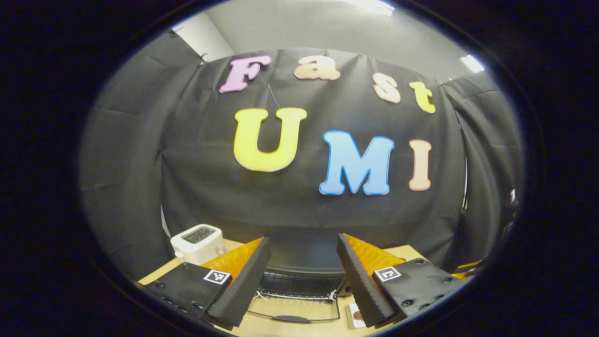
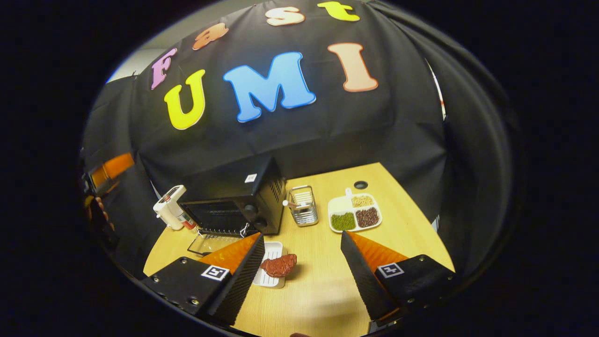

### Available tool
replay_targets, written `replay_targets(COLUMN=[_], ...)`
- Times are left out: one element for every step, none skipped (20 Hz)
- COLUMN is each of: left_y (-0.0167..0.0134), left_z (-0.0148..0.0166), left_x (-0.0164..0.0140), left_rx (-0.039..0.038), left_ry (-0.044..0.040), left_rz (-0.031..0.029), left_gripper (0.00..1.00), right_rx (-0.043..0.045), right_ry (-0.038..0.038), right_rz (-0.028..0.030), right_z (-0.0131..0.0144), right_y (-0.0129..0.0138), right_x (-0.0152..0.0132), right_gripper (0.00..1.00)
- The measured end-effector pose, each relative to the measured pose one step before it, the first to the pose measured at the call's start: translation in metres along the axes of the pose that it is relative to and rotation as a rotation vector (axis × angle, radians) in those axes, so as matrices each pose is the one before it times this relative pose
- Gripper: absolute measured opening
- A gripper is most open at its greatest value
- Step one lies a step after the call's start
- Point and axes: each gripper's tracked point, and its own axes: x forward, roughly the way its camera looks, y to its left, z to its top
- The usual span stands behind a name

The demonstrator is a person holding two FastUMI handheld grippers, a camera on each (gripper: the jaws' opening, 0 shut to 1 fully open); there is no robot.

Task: Open the electric oven with the left hand, put the food in, and close the electric oven.

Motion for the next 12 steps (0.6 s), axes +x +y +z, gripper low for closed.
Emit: replay_targets(left_y=[0.00275,0.00168,0.00218,0.00241,0.00238,0.00465,0.00565,0.00436,0.00112,0.00105,0.00352,0.00499], left_z=[0.01393,0.00972,0.00942,0.00668,0.00739,0.00229,0.00057,-0.00554,-0.00432,-0.00446,0.00007,-0.00219], left_x=[-0.00645,-0.00624,-0.00475,-0.00333,-0.00302,-0.00261,-0.00229,-0.00371,-0.00343,-0.00411,-0.00284,-0.00292], left_rx=[-0.00055,-0.00149,-0.00301,0.00285,0.00804,0.01902,0.02634,0.01839,0.00381,-0.00266,0.00012,0.00551], left_ry=[-0.02702,-0.02089,-0.01397,-0.01371,-0.01393,-0.01789,-0.00442,0.00987,0.01422,0.01092,0.00641,0.0069], left_rz=[0.01269,0.00812,0.00915,0.00708,0.01025,0.00955,0.01998,0.01682,0.00868,0.00948,0.0146,0.01774], left_gripper=[1.0,1.0,1.0,1.0,1.0,1.0,1.0,1.0,1.0,1.0,1.0,1.0], right_rx=[0.01236,0.01151,0.02155,0.02923,0.03447,0.03538,0.03365,0.03558,0.02804,0.01749,0.01628,0.01162], right_ry=[0.03088,0.03512,0.03392,0.03218,0.02725,0.02719,0.02584,0.02985,0.02607,0.02562,0.02323,0.01943], right_rz=[0.01964,0.0171,0.02555,0.02374,0.02134,0.01421,0.01003,0.01022,0.01029,0.00432,0.01582,0.00768], right_z=[-0.01063,-0.01075,-0.01081,-0.00998,-0.01004,-0.00923,-0.009,-0.00921,-0.00898,-0.00838,-0.00623,-0.00615], right_y=[0.00186,0.00074,0.00009,0.00085,0.00144,-0.00055,-0.00039,-0.00167,-0.0024,-0.00157,0.0009,-0.00075], right_x=[0.01041,0.01192,0.01057,0.01112,0.0092,0.01043,0.00847,0.01015,0.01209,0.01187,0.00823,0.00713], right_gripper=[0.97,0.97,0.97,0.97,0.97,0.97,0.97,0.97,0.98,0.97,0.97,0.97])
